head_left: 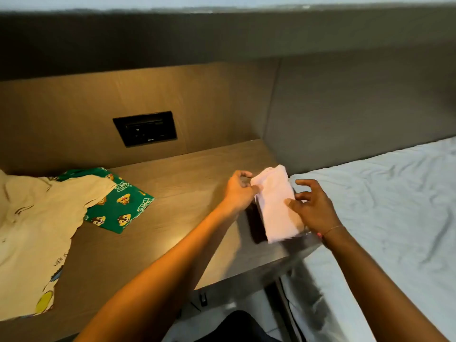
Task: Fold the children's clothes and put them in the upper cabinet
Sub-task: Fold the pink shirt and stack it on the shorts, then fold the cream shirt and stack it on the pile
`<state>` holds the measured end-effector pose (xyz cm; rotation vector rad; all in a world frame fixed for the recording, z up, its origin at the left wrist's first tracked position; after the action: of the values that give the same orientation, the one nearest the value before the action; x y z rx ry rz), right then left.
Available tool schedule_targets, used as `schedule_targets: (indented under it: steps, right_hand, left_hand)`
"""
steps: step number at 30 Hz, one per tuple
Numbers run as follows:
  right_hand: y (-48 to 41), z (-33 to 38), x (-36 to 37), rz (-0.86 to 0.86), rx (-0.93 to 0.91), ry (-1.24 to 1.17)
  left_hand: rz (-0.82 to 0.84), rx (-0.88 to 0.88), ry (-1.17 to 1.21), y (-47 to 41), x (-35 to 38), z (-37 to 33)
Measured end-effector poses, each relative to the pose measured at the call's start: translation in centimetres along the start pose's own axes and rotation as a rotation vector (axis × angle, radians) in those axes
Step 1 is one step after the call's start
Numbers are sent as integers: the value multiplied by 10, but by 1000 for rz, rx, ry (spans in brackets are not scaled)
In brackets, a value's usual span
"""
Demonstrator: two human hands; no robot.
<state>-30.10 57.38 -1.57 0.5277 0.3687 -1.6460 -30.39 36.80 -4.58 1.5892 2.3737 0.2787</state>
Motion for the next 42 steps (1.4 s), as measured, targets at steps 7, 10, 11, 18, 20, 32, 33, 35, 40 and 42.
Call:
schedule_targets:
  steps: [7, 10, 11, 18, 20, 32, 33, 35, 40, 42]
  right_hand:
    - [-13, -43, -12, -61, -170, 380]
    - [-24, -26, -3, -11, -494, 460]
    - [-29, -23, 9, 56, -573, 556]
    - [-35, -67, 53, 251, -595, 832]
    - [-38, -67, 53, 264, -595, 828]
    - [42, 61, 109, 82, -683, 332]
    - [63, 80, 144, 190, -737, 322]
    - [108, 112, 218, 426, -863, 363]
    - [190, 166, 350, 708, -1143, 466]
    - [212, 180, 388, 748, -1217, 519]
  left_hand:
    - [-71, 576, -793, 16, 27, -3]
    - [133, 845, -915, 34, 44, 11]
    - [198, 858, -978, 34, 50, 20]
    - [300, 799, -1223, 16, 57, 54]
    - [326, 778, -1250, 14, 58, 53]
    - [-259, 563, -857, 82, -161, 56]
    - [-358, 485, -856, 91, -202, 66]
    - [-575, 357, -899, 114, -281, 82]
    - [-862, 120, -1067, 164, -401, 120]
    - [-877, 83, -1068, 176, -421, 135]
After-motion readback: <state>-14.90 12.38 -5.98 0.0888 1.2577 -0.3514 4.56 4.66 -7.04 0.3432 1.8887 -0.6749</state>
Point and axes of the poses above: each hand's wrist, its own y-axis away from the middle knuckle, its own x-axis out of the palm, z = x × y, the point moved 9 cm from there along -y, towards the middle knuckle, and after that the axes turned 10 degrees about -z, right-handed, at the moved point
